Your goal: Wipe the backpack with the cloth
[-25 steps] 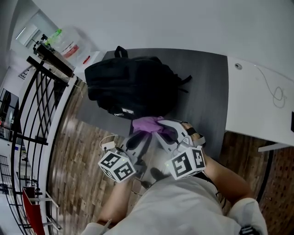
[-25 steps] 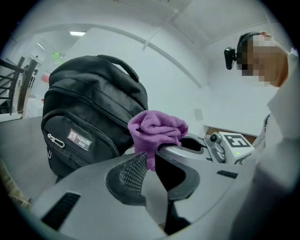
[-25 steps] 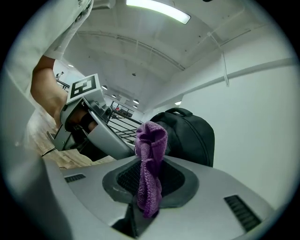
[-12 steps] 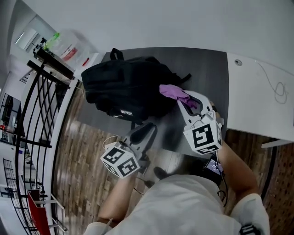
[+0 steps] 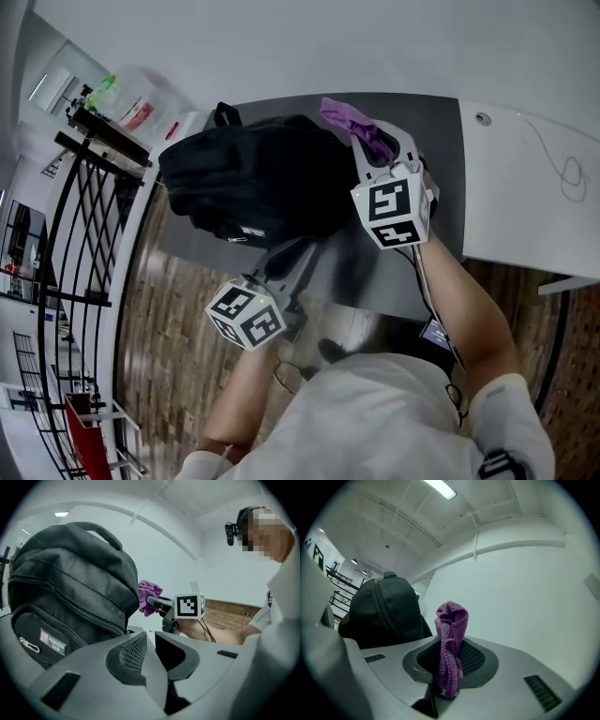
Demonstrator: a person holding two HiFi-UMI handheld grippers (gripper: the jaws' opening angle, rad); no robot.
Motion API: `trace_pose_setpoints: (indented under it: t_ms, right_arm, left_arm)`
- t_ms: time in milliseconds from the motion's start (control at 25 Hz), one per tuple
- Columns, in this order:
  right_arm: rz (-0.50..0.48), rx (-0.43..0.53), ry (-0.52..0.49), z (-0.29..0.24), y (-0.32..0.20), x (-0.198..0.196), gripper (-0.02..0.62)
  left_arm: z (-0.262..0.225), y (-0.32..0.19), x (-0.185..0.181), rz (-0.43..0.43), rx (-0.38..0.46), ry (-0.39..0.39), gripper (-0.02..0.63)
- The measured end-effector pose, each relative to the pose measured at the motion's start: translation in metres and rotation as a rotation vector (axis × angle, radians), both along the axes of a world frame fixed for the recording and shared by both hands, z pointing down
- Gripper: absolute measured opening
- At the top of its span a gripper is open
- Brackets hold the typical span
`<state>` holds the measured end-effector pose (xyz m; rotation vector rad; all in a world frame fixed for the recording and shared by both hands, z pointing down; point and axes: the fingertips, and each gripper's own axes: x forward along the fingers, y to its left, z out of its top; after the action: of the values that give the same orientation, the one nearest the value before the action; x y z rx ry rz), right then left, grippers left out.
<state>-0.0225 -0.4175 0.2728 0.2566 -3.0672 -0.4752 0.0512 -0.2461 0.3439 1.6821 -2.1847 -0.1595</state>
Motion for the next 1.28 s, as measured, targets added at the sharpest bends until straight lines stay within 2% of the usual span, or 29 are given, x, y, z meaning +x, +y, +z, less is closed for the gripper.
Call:
trace_pose_setpoints:
  t_ms: [200, 360, 560, 920, 1280]
  right_arm:
    - [-0.113, 0.064, 0.044, 0.024, 0.048, -0.014, 0.078]
    - [-0.134, 0.121, 0.035, 0.036, 0.068, -0.008, 0.078]
    - [-0.155, 0.114, 0.056, 0.056, 0.086, -0.001, 0.078]
    - [-0.284, 0.127, 0.126, 0.084, 0.129, -0.003, 0.078]
    - [-0.405, 0.222, 0.188, 0.091, 0.142, 0.001, 0.078]
  left_arm:
    - [0.002, 0.003, -0.004, -0.016, -0.008, 0.004, 0.057]
    - [0.007, 0.010, -0.008, -0.034, -0.017, 0.019, 0.057]
    - [0.014, 0.013, -0.009, -0.027, -0.022, 0.033, 0.057]
    - [0.018, 0.015, -0.002, -0.010, -0.029, 0.038, 0.057]
    - [0.021, 0.025, -0.003, -0.033, -0.031, 0.046, 0.057]
